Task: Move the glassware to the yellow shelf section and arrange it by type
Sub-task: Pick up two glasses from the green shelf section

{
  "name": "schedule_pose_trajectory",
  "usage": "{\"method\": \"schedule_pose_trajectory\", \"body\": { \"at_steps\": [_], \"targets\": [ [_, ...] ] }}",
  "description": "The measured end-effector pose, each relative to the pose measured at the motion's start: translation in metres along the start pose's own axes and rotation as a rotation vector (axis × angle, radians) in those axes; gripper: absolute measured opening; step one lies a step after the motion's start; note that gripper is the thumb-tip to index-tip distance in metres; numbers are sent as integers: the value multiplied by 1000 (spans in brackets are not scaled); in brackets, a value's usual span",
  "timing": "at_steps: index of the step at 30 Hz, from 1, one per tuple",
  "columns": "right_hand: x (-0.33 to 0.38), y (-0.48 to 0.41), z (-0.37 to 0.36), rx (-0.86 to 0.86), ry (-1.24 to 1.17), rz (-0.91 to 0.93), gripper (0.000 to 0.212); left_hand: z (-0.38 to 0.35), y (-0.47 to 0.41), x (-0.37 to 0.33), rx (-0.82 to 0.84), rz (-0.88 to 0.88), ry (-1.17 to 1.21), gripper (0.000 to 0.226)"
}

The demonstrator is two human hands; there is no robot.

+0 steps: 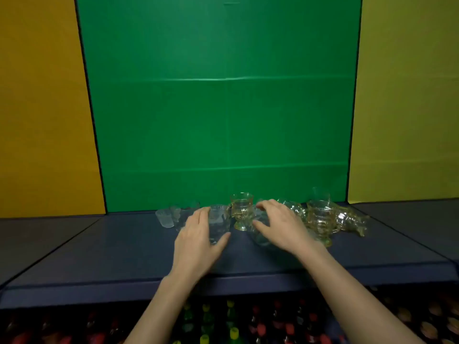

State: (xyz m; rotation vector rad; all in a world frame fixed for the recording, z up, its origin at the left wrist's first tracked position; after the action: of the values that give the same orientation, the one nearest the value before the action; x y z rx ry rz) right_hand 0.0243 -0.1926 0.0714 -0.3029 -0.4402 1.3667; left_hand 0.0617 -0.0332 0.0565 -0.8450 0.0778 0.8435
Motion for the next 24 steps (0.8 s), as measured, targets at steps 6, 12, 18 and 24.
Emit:
{"method": "schedule_pose_trajectory", "body": {
  "at_steps": [6,12,18,24],
  "targets": [
    [-29,-44,-25,89,99,-93,59,-20,-33,20,1,132,40,91],
    [-47,-61,-47,211,151,-188,83,-32,-38,41,-52,212,167,102],
    [-55,-64,-61,342,191,-258,100,-40,-41,59,-88,313,445,106],
    [-50,-65,-63,344,96,-305,96,-52,-40,70,-10,368,576,89]
  ]
}}
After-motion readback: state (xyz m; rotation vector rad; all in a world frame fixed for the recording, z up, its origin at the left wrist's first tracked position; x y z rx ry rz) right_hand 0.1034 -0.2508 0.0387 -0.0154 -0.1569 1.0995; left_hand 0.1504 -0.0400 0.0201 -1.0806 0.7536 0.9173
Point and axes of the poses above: each hand's wrist, its own y-axis away from the middle knuckle, its own z-axis out of the back of the hand, x = y × z, the point moved 9 cm from there along -y, towards the middle knuckle, and after that the axes turned 8 degrees about y, right-handed, at the moved point
